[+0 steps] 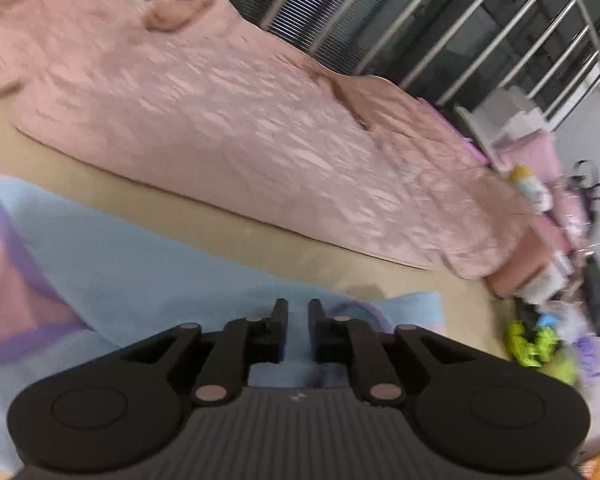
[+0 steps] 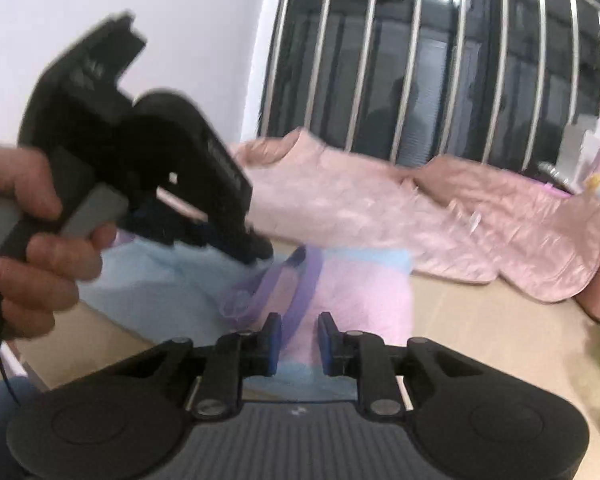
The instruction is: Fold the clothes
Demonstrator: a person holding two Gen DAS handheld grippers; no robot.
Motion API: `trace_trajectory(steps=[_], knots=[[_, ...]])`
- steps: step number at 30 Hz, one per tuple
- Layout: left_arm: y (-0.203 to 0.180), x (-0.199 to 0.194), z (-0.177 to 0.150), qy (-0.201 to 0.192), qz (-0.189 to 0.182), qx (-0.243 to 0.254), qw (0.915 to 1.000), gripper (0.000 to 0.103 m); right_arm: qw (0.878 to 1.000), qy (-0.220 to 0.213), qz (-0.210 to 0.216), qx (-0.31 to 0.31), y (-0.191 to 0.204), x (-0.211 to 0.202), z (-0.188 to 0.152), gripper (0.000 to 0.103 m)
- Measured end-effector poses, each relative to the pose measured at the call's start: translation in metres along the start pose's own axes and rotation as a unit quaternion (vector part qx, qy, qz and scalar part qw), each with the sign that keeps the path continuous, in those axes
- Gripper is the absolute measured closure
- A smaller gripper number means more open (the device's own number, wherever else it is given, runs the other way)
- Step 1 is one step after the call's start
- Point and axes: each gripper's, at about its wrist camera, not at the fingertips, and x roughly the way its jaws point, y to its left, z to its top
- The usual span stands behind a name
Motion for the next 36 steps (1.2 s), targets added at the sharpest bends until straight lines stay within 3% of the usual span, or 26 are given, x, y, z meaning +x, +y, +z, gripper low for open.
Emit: trace_trajectory(steps=[3, 5, 6, 10, 12, 15, 17, 18, 22, 25, 28, 32, 36], knots=[[-0.016, -0.012, 0.001, -0.014, -0.064, 0.004, 0.9979, 0.065, 1.000, 0.011, 0.009, -0.017, 0.007, 0.005, 0.001, 0.084], [-0.037, -0.009, -0.002, -0.005, -0.103, 0.029, 0.9943, 0.062, 1.000, 0.014, 0.010, -0.026, 0.009, 0.009, 0.003, 0.084], [-0.047, -0.003, -0.004, 0.001, -0.105, 0.044, 0.9935, 0.062, 0.999, 0.014, 0.008, -0.031, 0.010, 0.011, 0.004, 0.084], [-0.053, 0.034, -0.006, 0.058, -0.064, 0.052, 0.9949, 0.072, 1.000, 0.002, 0.001, -0.018, 0.008, 0.002, 0.004, 0.085], [-0.047, 0.045, -0.007, 0.070, -0.049, 0.050, 0.9951, 0.086, 1.000, -0.020, -0.022, -0.007, 0.003, -0.013, 0.002, 0.085], [-0.035, 0.049, -0.004, 0.079, -0.055, 0.036, 0.9947, 0.086, 0.997, -0.032, -0.046, 0.054, -0.020, -0.029, 0.000, 0.082], [-0.030, 0.049, -0.002, 0.082, -0.057, 0.030, 0.9945, 0.086, 0.991, -0.022, -0.051, 0.121, -0.043, -0.028, -0.001, 0.066], [-0.031, 0.049, -0.001, 0.083, -0.056, 0.032, 0.9945, 0.086, 0.987, -0.016, -0.049, 0.154, -0.053, -0.024, -0.002, 0.063], [-0.040, 0.047, 0.000, 0.078, -0.051, 0.048, 0.9945, 0.081, 0.967, 0.025, -0.013, 0.255, -0.078, -0.006, -0.010, 0.063], [-0.050, 0.036, 0.004, 0.061, -0.062, 0.055, 0.9946, 0.075, 0.975, 0.032, -0.033, 0.219, -0.063, 0.000, -0.011, 0.067], [-0.060, 0.018, 0.005, 0.042, -0.100, 0.059, 0.9923, 0.064, 0.980, 0.035, -0.047, 0.189, -0.047, -0.003, -0.012, 0.072], [-0.072, 0.042, -0.003, 0.069, -0.029, 0.104, 0.9918, 0.064, 0.983, 0.035, -0.056, 0.170, -0.040, -0.003, -0.011, 0.074], [-0.066, 0.055, -0.006, 0.079, -0.033, 0.113, 0.9900, 0.065, 0.982, 0.041, -0.044, 0.179, -0.040, -0.005, -0.007, 0.086]])
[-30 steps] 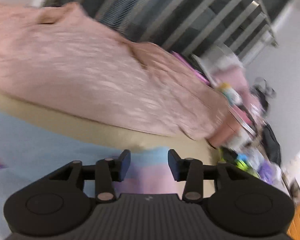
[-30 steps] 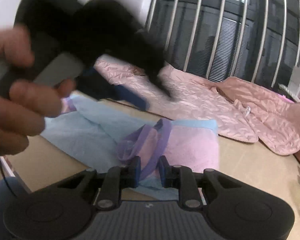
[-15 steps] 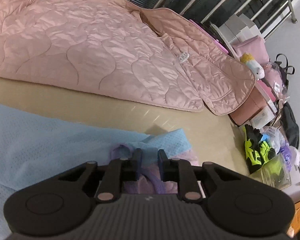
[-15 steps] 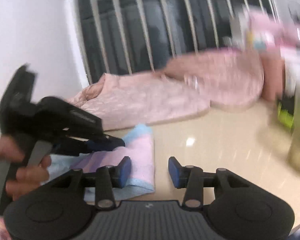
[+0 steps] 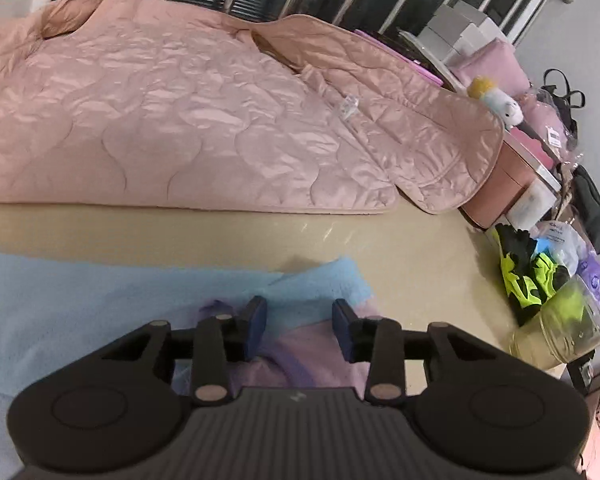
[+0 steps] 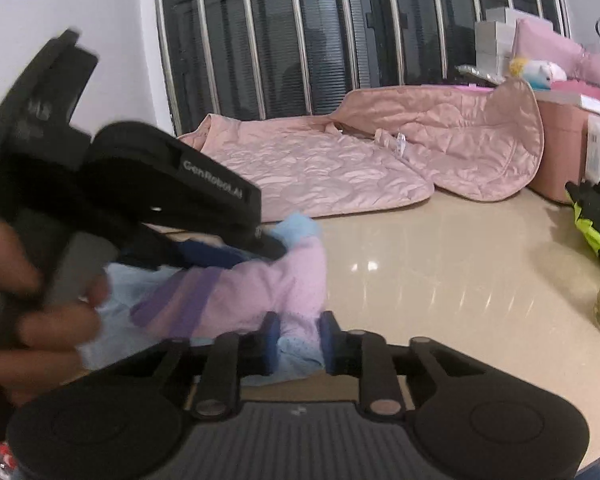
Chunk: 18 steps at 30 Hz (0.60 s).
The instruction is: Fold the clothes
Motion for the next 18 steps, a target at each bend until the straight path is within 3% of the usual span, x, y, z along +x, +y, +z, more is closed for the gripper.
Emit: trace_trajectory(steps=[3, 7, 9, 11, 14, 18], knots=[[0.003, -0.004, 0.000, 0.012, -0.015, 0.019, 0.9996, 0.062, 0.999, 0.008, 0.026, -0.016, 0.008, -0.004, 0.000, 0.088], [0.025, -0.059, -0.011, -0.049, 0.021, -0.007, 0.9986, 0.059, 0.996, -0.004, 0.076, -0.042, 0.016, -0.029, -0.005, 0.087], [0.037, -0.086, -0.026, -0.076, 0.022, -0.046, 0.9958, 0.048, 0.996, -0.021, 0.075, -0.031, 0.004, -0.041, 0.004, 0.079], [0.048, -0.111, -0.047, -0.101, 0.013, -0.102, 0.9896, 0.048, 0.997, -0.026, 0.078, 0.004, -0.016, -0.041, 0.021, 0.065], [0.044, -0.119, -0.081, -0.101, 0.022, -0.160, 0.9817, 0.048, 0.996, 0.007, 0.084, 0.006, -0.033, -0.006, 0.047, 0.064], [0.021, -0.108, -0.109, -0.105, 0.031, -0.171, 0.9792, 0.049, 0.990, 0.067, 0.123, 0.022, -0.041, 0.038, 0.063, 0.072]])
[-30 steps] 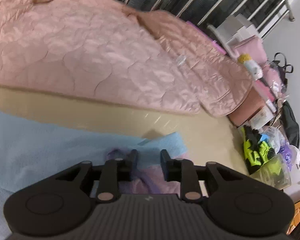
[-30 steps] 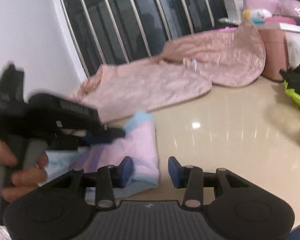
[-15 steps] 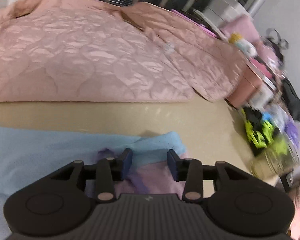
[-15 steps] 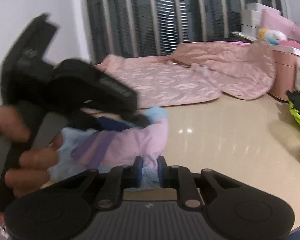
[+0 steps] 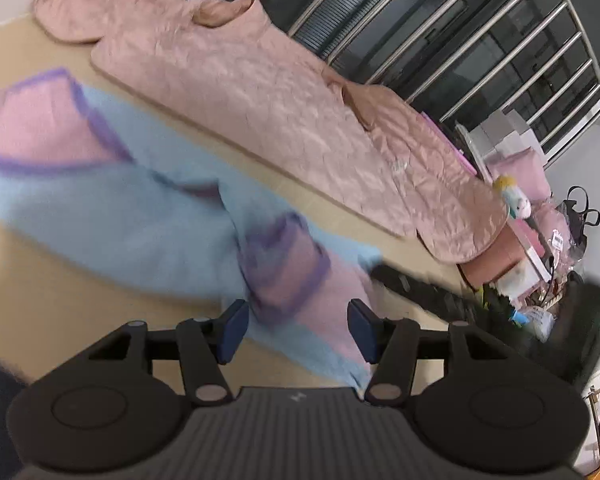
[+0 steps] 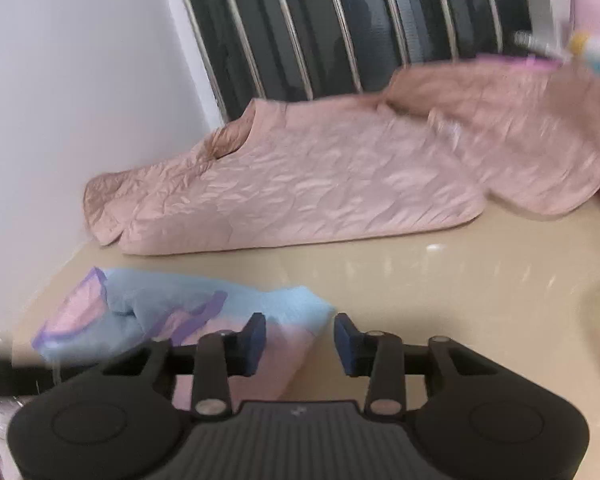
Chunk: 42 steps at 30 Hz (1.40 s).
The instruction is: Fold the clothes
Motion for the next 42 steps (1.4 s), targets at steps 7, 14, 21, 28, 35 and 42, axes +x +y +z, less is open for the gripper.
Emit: trace_trajectory(steps=[7, 14, 21, 28, 35, 42], knots=[[-0.031, 0.024, 0.000, -0.033, -0.014, 0.080, 0.9961, 0.047, 0.999, -0.008, -0.053, -0.012, -0.006, 0.013, 0.008, 0.095], [-0.019, 0.041, 0.009, 0.012, -0.031, 0.017, 0.9993, 0.049, 0.999, -0.012, -0.034, 0.026, -0.015, -0.023, -0.001, 0.060], [0.025, -0.006, 0.059, -0.069, -0.004, 0.008, 0.9976, 0.046, 0.998, 0.021, 0.013, 0.062, -0.002, -0.023, -0.038, 0.061], [0.028, 0.024, 0.074, -0.027, 0.069, 0.076, 0.9943, 0.045, 0.999, 0.032, -0.021, -0.022, 0.016, -0.018, -0.030, 0.095], [0.015, 0.030, 0.059, 0.004, 0.074, 0.132, 0.9885, 0.045, 0.998, 0.031, -0.051, -0.033, -0.014, -0.039, -0.026, 0.066], [-0.010, 0.026, 0.075, 0.010, -0.037, 0.096, 0.9946, 0.044, 0.996, -0.021, -0.020, 0.090, -0.020, -0.039, -0.043, 0.060]])
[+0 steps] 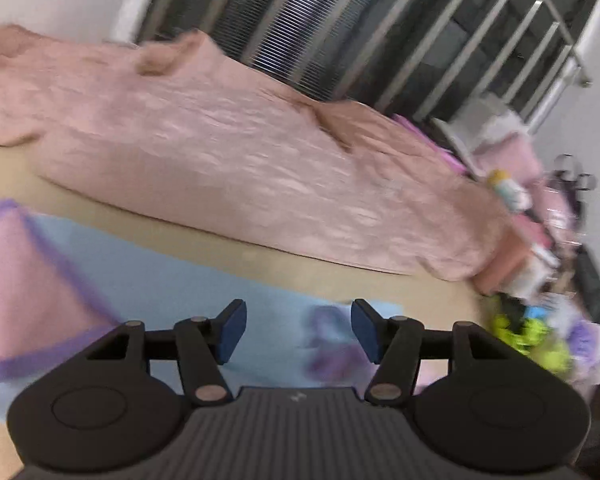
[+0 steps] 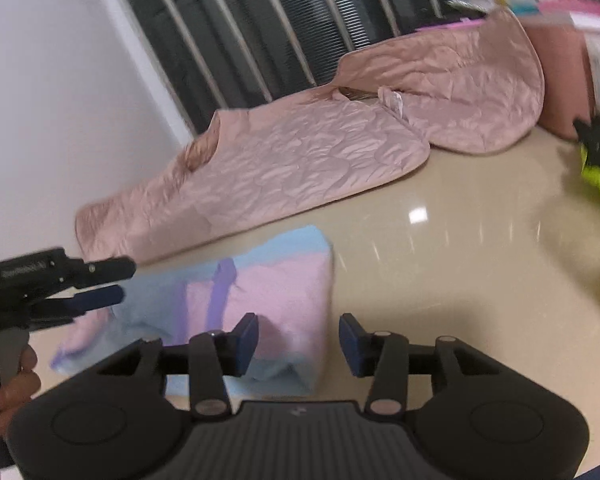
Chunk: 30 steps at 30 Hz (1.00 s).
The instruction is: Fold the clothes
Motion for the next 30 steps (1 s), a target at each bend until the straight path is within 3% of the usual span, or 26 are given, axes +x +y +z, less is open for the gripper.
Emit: trace_trajectory(steps=[3, 5, 6, 8, 10, 13, 15, 17, 19, 24, 25, 26, 27, 29, 30], knots=[[-0.015, 0.025, -0.005, 0.047, -0.036, 0.001, 0.9982, 0.044, 1.000, -0.010, -0.024, -0.011, 0.012, 0.010, -0.007, 0.062], [-0.019, 0.046, -0.012, 0.086, -0.040, -0.005, 0.9955, 0.046, 0.999, -0.021, -0.040, -0.028, 0.020, 0.012, -0.013, 0.084], [-0.018, 0.055, -0.016, 0.100, -0.036, -0.014, 0.9943, 0.051, 0.998, -0.025, -0.047, -0.035, 0.024, 0.013, -0.016, 0.087], [-0.015, 0.057, -0.017, 0.095, -0.040, -0.014, 0.9946, 0.052, 0.997, -0.032, -0.059, -0.048, 0.029, 0.013, -0.017, 0.095], [-0.009, 0.054, -0.012, 0.098, -0.042, -0.032, 0.9937, 0.051, 0.994, -0.039, -0.072, -0.073, 0.038, 0.010, -0.014, 0.096], [0.006, 0.031, 0.003, 0.062, -0.064, -0.053, 0.9946, 0.044, 0.980, -0.062, -0.111, -0.150, 0.063, 0.002, -0.010, 0.097], [0.013, 0.013, 0.014, 0.040, -0.081, -0.058, 0.9943, 0.037, 0.958, -0.076, -0.145, -0.235, 0.092, -0.001, -0.013, 0.097], [0.020, 0.005, 0.022, 0.036, -0.100, -0.070, 0.9919, 0.032, 0.926, -0.086, -0.175, -0.324, 0.125, 0.002, -0.022, 0.096], [0.031, 0.001, 0.029, 0.037, -0.113, -0.088, 0.9890, 0.028, 0.877, -0.084, -0.206, -0.426, 0.158, 0.014, -0.041, 0.096], [0.060, 0.000, 0.030, 0.069, -0.067, -0.077, 0.9923, 0.024, 0.762, -0.072, -0.238, -0.598, 0.213, 0.059, -0.105, 0.096], [0.065, 0.004, 0.028, 0.082, -0.064, -0.077, 0.9916, 0.024, 0.750, -0.066, -0.231, -0.616, 0.219, 0.065, -0.115, 0.094], [0.068, 0.008, 0.026, 0.093, -0.056, -0.076, 0.9912, 0.024, 0.749, -0.062, -0.220, -0.622, 0.224, 0.067, -0.121, 0.090], [0.071, 0.013, 0.024, 0.103, -0.048, -0.075, 0.9907, 0.024, 0.749, -0.061, -0.208, -0.626, 0.228, 0.068, -0.126, 0.086], [0.074, 0.020, 0.020, 0.106, -0.048, -0.071, 0.9906, 0.025, 0.757, -0.070, -0.184, -0.623, 0.232, 0.061, -0.132, 0.066], [0.075, 0.021, 0.019, 0.104, -0.051, -0.074, 0.9905, 0.032, 0.762, -0.076, -0.174, -0.619, 0.234, 0.056, -0.133, 0.064]])
